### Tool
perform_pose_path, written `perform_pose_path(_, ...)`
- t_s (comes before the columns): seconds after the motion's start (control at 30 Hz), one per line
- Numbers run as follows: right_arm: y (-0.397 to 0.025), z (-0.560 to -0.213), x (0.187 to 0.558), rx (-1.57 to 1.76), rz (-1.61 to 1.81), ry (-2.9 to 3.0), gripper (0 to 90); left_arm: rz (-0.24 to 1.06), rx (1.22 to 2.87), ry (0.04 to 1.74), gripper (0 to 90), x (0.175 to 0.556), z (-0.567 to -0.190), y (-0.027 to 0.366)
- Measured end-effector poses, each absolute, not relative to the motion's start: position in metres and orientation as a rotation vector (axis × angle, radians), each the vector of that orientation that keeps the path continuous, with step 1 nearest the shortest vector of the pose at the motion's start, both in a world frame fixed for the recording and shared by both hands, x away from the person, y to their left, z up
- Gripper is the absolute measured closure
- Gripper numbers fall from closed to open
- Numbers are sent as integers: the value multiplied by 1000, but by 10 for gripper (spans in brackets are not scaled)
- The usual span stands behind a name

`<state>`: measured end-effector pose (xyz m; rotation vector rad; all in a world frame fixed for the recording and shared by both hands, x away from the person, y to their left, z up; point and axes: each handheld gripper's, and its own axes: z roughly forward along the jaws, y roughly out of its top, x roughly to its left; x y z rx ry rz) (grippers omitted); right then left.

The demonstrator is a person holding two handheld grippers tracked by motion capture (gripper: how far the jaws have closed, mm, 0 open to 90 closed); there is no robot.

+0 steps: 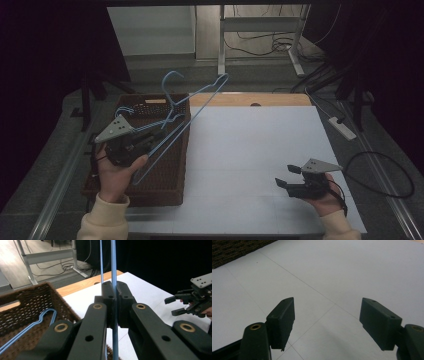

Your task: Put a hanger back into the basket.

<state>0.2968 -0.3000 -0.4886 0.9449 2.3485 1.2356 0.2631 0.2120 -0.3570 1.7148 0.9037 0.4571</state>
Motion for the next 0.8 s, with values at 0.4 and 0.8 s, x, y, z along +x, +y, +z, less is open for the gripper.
perform_pose_path(0.4,-301,-487,295,940,1249,2339,290,449,1743,1011,867,270,-373,250)
perform_pose_path(0.8,-303,-487,294,941,1259,2328,289,459,1776,1120,868,281,-386,288)
